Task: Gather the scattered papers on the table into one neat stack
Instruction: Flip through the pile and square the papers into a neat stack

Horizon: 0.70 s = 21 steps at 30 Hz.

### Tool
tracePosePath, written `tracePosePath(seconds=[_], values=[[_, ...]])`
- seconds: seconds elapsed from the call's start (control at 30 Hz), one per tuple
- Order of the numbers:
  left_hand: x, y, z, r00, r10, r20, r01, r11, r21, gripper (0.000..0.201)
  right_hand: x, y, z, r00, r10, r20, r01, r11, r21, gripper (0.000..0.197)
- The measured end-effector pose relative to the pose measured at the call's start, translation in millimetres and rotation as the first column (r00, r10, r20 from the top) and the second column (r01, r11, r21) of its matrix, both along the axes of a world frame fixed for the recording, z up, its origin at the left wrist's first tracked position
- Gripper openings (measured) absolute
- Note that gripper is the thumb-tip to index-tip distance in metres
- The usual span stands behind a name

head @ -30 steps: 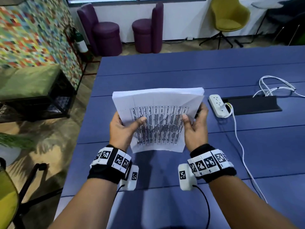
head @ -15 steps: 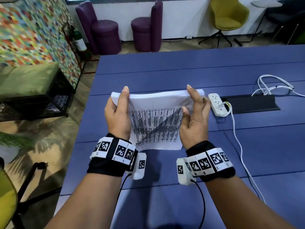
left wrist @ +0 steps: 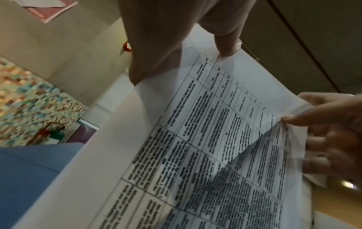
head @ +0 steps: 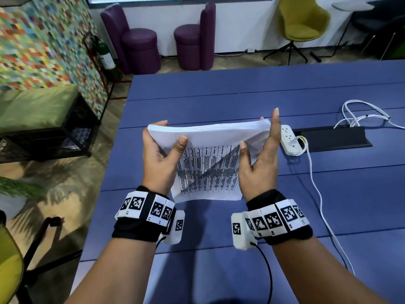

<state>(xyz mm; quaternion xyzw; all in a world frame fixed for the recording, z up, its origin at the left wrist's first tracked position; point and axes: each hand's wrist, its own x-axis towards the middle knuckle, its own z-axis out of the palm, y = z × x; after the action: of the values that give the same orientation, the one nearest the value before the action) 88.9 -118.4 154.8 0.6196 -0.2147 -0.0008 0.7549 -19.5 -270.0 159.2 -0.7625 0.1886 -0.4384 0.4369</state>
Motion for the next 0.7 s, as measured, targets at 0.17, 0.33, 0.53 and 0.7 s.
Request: tracePosePath(seconds=[0.17, 0.33, 0.53, 0.7], values=[[1.2, 0.4, -2.8, 1.000, -0.008, -0.006, 0.008, 0.999, -0.033, 0.055, -0.3, 1.8, 1.6, 0.999, 0.032, -0.004, -0.032, 0.998, -0.057, 0.054], [4.9, -0.8, -8.0, 1.000, -0.013, -0.001, 0.013, 0.999, -0.047, 0.046, 2.2, -6.0, 3.1, 0.999, -0.044, 0.025, 0.047, 0.988, -0.148, 0.045], [8.2, -0.8, -8.4, 1.000, 0.006, -0.014, -0.007, 0.999, -0.032, 0.045, 3.1, -10.0, 0.8, 0.996, -0.087, 0.031, 0.090, 0.986, -0.140, 0.052], [6.8, -0.8, -8.2, 0.999, -0.017, -0.028, 0.015, 0.999, -0.051, 0.045, 7.9, -5.0, -6.8, 0.997, -0.071, 0.038, 0.071, 0.997, -0.014, 0.064]])
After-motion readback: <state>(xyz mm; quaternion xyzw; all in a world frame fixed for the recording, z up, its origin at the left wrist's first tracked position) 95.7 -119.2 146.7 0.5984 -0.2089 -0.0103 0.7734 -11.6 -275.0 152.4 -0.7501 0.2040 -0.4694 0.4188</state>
